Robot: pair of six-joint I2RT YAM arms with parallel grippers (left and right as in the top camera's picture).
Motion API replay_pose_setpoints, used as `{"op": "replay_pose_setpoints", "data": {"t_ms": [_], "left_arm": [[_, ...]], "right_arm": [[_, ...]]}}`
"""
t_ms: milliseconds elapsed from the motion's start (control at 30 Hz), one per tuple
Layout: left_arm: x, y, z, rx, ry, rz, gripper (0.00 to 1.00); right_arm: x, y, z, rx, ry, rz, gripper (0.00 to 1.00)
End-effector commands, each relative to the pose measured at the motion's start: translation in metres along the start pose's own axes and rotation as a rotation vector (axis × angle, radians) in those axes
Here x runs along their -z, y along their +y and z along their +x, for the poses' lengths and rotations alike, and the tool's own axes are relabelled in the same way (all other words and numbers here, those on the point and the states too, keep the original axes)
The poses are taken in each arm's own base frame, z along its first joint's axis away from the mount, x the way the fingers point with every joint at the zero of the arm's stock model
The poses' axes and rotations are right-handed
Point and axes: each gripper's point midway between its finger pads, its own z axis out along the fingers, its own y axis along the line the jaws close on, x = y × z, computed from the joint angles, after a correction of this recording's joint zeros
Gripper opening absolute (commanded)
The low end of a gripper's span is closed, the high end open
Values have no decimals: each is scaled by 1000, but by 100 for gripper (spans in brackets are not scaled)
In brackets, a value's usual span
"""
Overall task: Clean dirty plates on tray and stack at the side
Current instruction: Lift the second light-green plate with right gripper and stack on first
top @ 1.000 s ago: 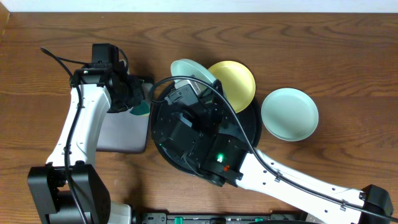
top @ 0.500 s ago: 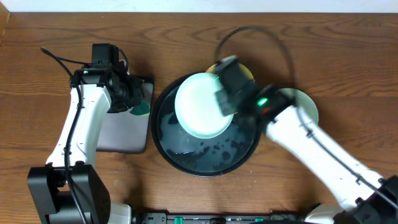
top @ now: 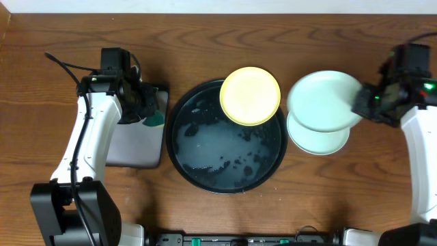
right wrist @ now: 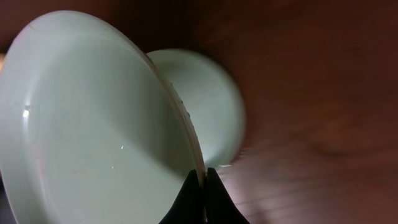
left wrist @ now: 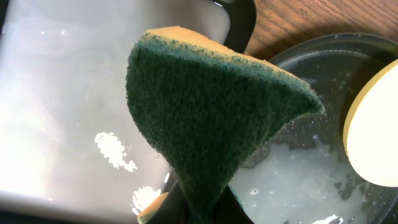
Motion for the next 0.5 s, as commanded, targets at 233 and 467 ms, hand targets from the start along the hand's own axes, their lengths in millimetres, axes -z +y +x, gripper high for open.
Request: {"op": "replay_pose_setpoints", "data": {"t_ms": [233,467], "left_arm": [[11,-2,-7,-2,-37,5,8],[11,-2,-7,-2,-37,4,8]], "right_arm": [[-78,-41,39,-67,54,117,1],[-102,-20,51,-40,52,20,20]]}}
